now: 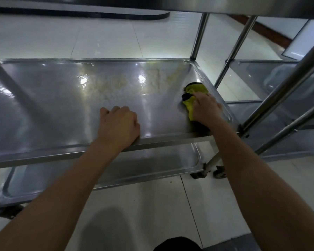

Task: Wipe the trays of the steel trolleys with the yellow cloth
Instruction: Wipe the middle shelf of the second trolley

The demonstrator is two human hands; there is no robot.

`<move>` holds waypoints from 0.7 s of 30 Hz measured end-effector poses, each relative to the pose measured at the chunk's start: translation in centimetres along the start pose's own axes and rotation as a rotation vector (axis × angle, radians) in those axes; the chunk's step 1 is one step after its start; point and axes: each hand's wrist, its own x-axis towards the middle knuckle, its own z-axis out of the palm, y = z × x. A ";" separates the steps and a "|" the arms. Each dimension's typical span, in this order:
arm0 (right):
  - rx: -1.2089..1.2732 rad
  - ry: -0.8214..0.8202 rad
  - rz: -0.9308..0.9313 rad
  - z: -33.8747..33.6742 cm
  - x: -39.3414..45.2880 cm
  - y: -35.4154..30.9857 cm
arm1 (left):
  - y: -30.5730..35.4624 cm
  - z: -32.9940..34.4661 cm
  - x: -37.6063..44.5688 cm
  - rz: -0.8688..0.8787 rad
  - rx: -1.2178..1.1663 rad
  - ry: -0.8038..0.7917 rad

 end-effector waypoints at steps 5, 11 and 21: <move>-0.001 0.043 0.047 -0.9 1.8 2.0 | -1.0 0.1 -0.1 0.041 -0.095 -0.013; -0.034 0.024 0.007 0.9 2.4 -0.6 | -1.7 0.8 -0.3 0.085 -0.117 -0.001; -0.012 -0.067 -0.282 6.9 0.3 -15.7 | -6.3 -1.0 -0.2 0.163 -0.248 0.008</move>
